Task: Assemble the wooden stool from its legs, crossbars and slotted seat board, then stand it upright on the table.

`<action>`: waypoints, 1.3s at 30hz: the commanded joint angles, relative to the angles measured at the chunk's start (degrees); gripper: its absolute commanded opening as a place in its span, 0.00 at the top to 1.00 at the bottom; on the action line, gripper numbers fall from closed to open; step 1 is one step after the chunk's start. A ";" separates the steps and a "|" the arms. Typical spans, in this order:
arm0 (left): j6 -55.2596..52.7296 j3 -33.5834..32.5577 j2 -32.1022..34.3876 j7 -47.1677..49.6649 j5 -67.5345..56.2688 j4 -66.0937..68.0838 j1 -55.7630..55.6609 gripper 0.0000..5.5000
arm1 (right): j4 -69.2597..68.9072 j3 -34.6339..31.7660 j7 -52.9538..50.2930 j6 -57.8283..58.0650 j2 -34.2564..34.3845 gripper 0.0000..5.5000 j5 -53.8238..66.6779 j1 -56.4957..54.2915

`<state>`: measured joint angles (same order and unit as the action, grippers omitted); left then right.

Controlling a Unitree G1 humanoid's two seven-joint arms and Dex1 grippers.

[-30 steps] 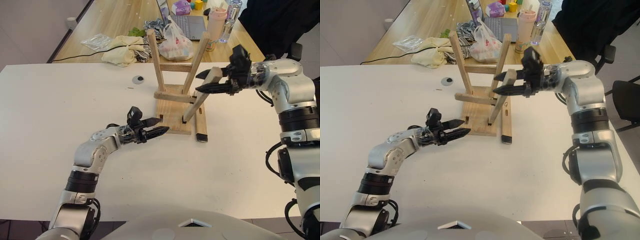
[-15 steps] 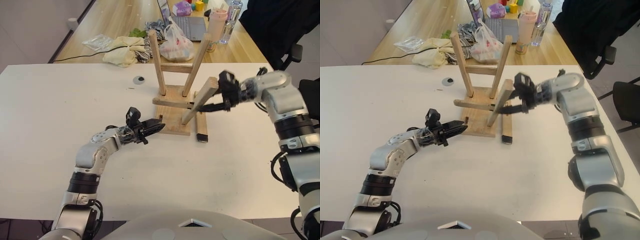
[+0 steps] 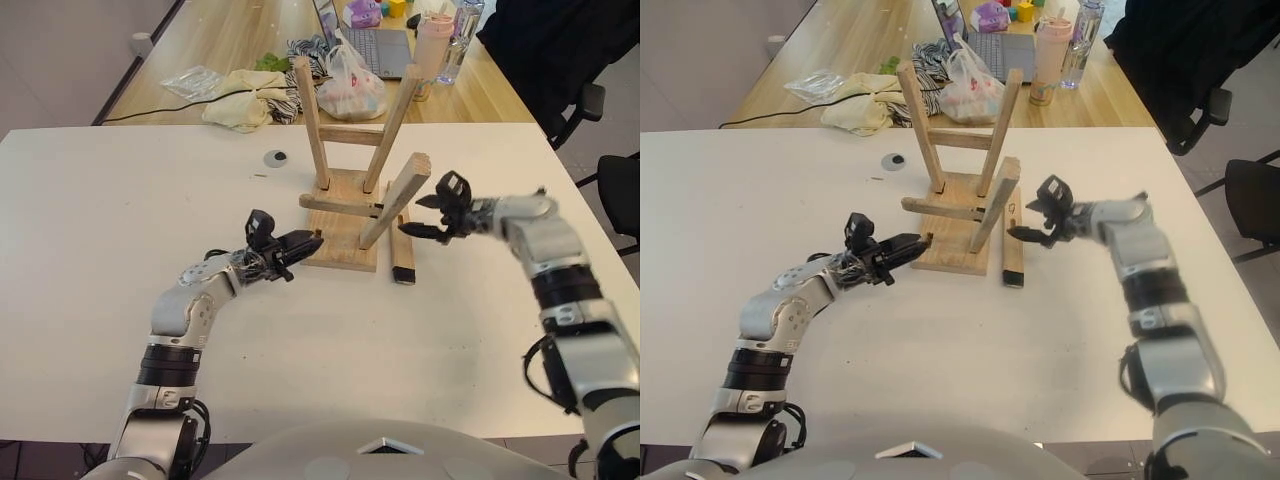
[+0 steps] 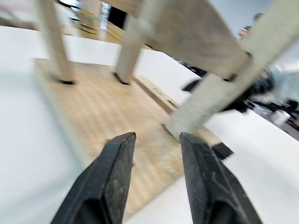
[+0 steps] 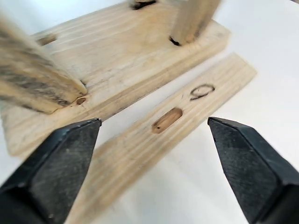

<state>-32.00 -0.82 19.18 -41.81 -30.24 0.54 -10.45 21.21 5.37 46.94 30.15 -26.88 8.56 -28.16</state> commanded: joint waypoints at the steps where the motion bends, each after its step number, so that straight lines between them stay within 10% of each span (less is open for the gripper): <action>1: 3.31 -3.45 0.06 6.24 3.88 5.89 -3.07 0.69 | -15.64 -6.35 -17.19 12.08 9.44 0.18 1.57 7.86; 9: 9.69 -5.94 -3.09 14.92 8.75 17.81 -9.60 0.69 | -21.22 -2.68 -26.66 13.67 10.86 0.32 -3.66 14.82; 19: 3.20 9.43 -10.56 16.79 16.29 10.93 -1.66 0.69 | -20.20 0.02 -16.83 12.27 -2.94 0.62 -5.16 15.07; 27: 1.32 9.97 -11.69 16.67 15.43 7.82 -1.36 0.69 | -14.02 -1.62 -17.69 6.79 -2.54 0.64 -5.07 14.24; 39: -6.16 -23.39 4.00 9.98 -13.88 1.26 -15.67 0.59 | -13.93 -17.79 -18.92 -9.48 3.09 0.64 9.36 1.03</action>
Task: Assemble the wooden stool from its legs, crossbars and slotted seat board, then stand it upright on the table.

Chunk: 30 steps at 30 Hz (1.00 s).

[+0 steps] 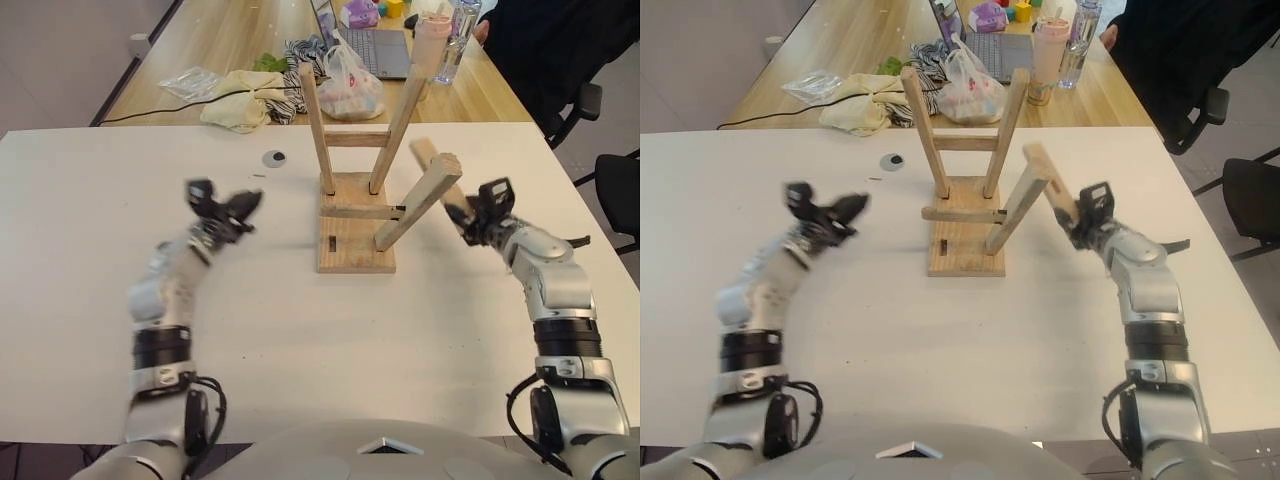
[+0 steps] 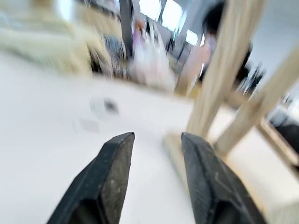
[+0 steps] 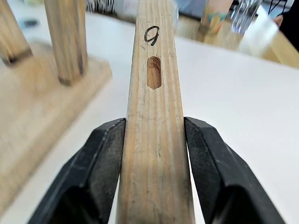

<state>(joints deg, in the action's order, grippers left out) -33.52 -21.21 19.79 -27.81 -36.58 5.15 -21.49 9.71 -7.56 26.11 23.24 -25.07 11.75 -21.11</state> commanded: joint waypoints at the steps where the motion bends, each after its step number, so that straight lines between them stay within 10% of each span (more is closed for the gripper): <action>1: -6.47 -3.19 4.40 -6.18 -10.56 -4.51 -6.24 0.56 | -4.00 -6.15 2.80 -2.58 1.64 0.64 9.07 -7.81; 15: -15.98 2.84 1.32 -15.97 -29.57 -3.45 -26.92 0.19 | -19.63 -2.55 24.73 21.28 -0.25 0.64 43.44 -19.21; 30: -18.65 0.84 -0.52 -13.84 -42.96 -6.66 -23.22 0.49 | -18.47 -0.87 29.43 26.34 -1.70 0.64 46.04 -17.73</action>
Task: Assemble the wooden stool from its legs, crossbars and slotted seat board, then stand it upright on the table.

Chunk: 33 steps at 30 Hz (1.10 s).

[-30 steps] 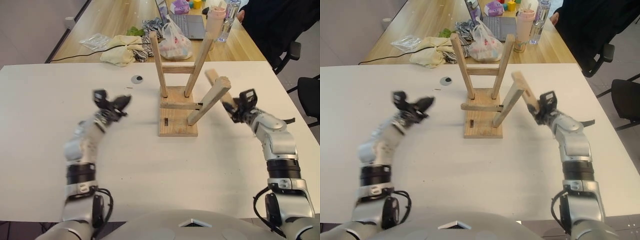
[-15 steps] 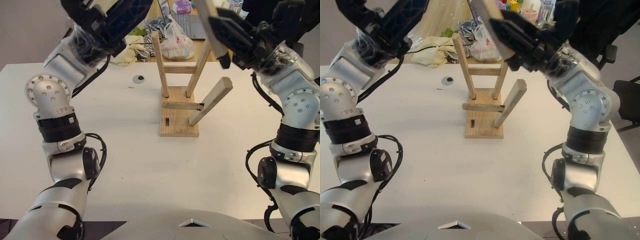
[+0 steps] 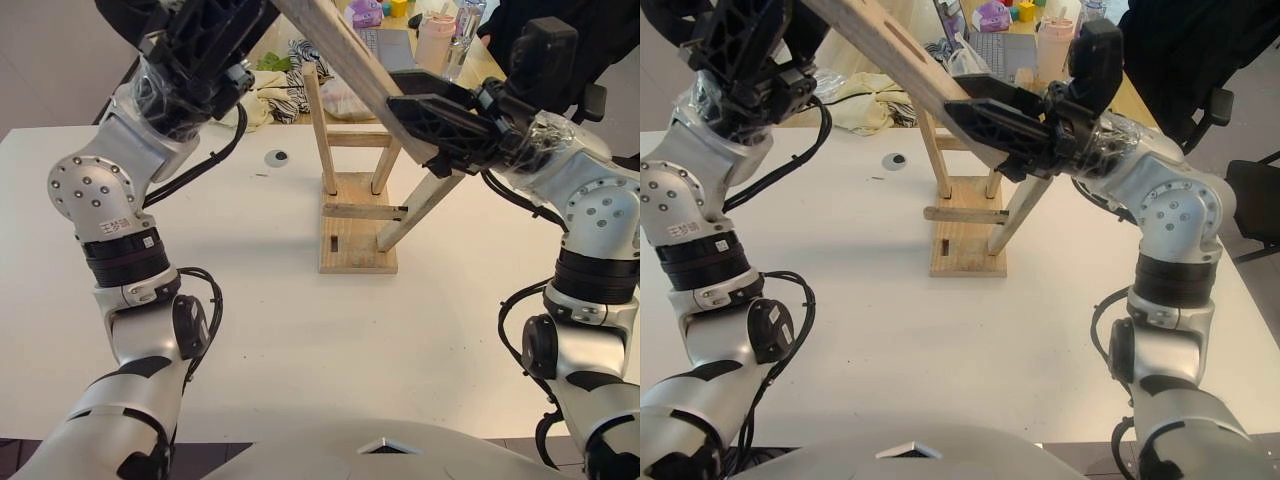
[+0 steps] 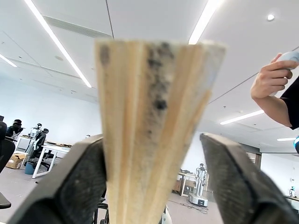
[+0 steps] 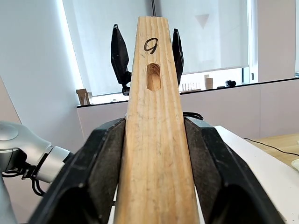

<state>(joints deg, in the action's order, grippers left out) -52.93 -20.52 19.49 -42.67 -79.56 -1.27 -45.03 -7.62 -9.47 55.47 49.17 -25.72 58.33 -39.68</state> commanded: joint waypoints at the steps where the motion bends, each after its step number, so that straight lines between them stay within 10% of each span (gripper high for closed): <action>1: 1.26 0.31 -0.40 1.34 0.60 -0.09 0.37 0.52 | -1.29 1.16 0.01 0.29 -1.03 0.64 -0.62 0.94; 8: 3.74 0.02 -1.68 2.54 1.35 -0.10 1.33 0.61 | -1.84 2.23 -0.62 -1.61 -0.89 0.64 -3.02 0.88; 18: 14.72 -9.70 7.28 2.87 8.11 10.54 -0.90 0.63 | 6.61 5.30 6.33 -6.76 -9.23 0.39 -14.05 -2.63; 33: 32.43 7.30 1.96 -10.86 39.67 30.50 7.35 0.63 | 20.88 11.06 20.13 -15.31 -14.16 0.51 -26.68 -1.28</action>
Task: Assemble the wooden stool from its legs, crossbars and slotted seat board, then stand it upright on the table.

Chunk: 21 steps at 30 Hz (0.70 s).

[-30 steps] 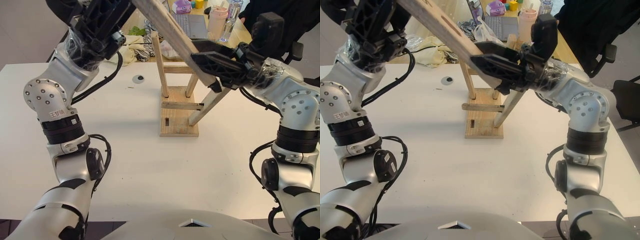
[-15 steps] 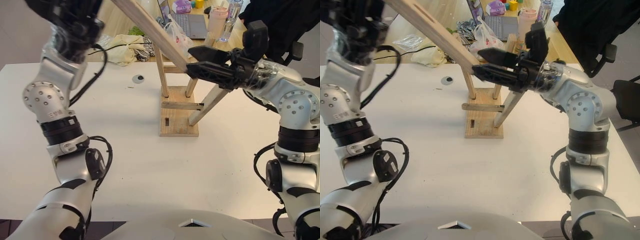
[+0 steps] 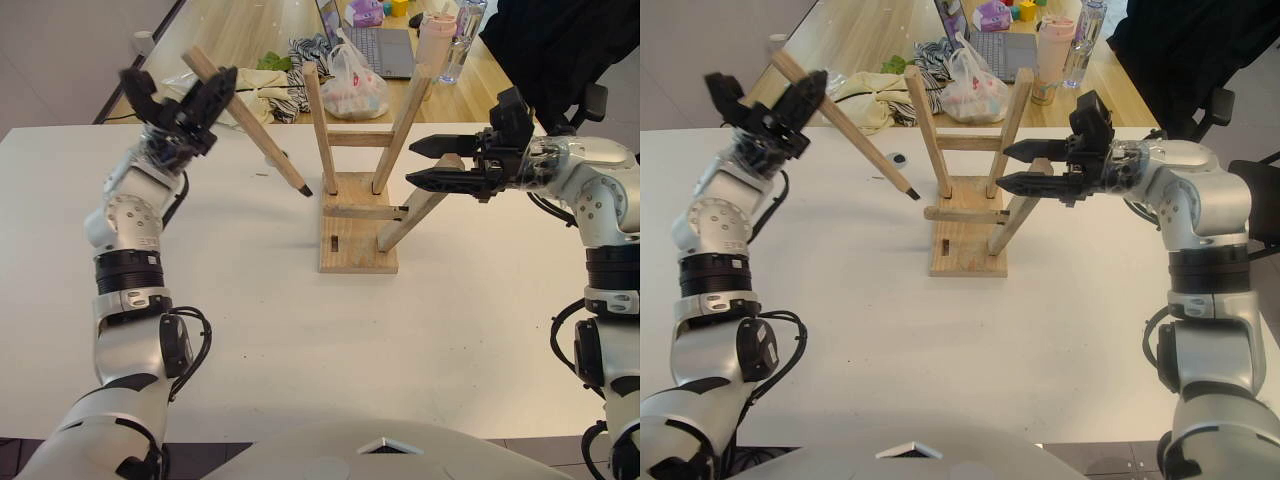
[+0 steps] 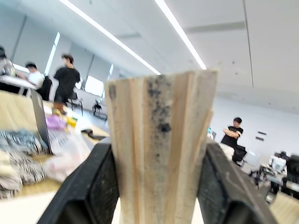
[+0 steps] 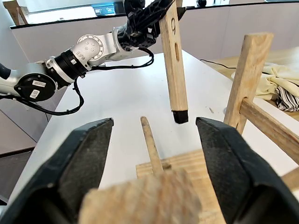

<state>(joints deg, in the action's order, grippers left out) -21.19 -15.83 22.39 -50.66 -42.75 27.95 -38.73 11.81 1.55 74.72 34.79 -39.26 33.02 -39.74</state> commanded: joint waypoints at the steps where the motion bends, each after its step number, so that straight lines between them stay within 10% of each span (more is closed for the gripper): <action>1: 0.64 3.36 -1.30 -3.71 3.57 1.37 1.66 0.63 | 1.70 0.03 1.15 -1.04 -0.62 0.55 -1.43 -1.27; 21: -1.79 -1.64 -7.45 -5.32 -0.16 0.25 4.66 0.63 | 1.38 1.91 3.82 -1.58 -0.27 0.59 -3.53 -0.15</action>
<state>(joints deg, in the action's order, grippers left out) -24.92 -17.46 15.41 -56.17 -44.26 26.77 -33.81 12.97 2.17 77.64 32.77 -39.16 30.81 -40.32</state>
